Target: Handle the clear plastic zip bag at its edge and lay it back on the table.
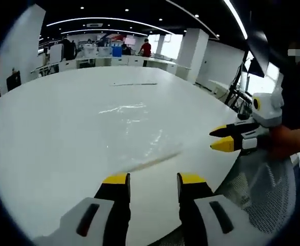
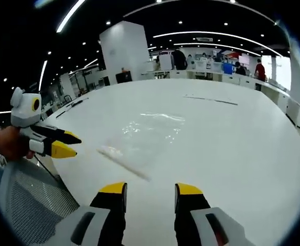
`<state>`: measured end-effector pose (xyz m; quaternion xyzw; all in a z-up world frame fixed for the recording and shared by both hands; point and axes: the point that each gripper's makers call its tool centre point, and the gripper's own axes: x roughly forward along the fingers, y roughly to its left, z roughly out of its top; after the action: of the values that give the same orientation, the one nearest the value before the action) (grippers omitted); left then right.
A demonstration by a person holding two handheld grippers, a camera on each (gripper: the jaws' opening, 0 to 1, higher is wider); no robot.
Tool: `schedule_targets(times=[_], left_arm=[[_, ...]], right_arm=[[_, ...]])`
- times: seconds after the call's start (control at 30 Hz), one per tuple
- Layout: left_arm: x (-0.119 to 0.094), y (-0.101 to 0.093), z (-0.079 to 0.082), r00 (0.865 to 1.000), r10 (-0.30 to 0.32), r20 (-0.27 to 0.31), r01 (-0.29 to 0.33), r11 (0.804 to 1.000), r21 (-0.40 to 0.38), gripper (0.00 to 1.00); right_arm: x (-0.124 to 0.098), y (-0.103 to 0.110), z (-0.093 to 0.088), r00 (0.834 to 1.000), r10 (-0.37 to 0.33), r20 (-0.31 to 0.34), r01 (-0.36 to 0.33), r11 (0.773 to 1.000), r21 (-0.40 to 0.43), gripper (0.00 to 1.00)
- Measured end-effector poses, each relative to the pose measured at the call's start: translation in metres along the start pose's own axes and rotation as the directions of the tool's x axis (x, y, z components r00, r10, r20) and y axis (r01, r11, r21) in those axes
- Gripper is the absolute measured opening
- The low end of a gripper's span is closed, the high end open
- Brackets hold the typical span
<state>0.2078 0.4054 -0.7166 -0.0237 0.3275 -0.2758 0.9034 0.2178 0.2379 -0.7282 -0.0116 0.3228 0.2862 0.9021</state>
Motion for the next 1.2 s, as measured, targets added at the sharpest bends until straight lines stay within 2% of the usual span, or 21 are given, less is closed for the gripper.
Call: schedule_targets(times=[0.3,0.63,1.2], left_arm=[[0.004,-0.007,-0.001,1.0,-0.003,-0.018,0.004,0.999,0.049,0.34],[0.002,-0.005,0.001,1.0,-0.003,-0.008,0.003,1.0,0.013,0.32],[0.002,-0.006,-0.001,1.0,-0.006,-0.019,0.006,1.0,0.008,0.32]], right_arm=[[-0.001,-0.004,0.0,1.0,-0.009,0.007,0.009,1.0,0.018,0.37],[0.003,-0.003,-0.005,1.0,0.001,-0.009,0.0,1.0,0.014,0.38],[0.005,0.001,-0.009,0.999,0.011,-0.039,-0.01,1.0,0.014,0.38]])
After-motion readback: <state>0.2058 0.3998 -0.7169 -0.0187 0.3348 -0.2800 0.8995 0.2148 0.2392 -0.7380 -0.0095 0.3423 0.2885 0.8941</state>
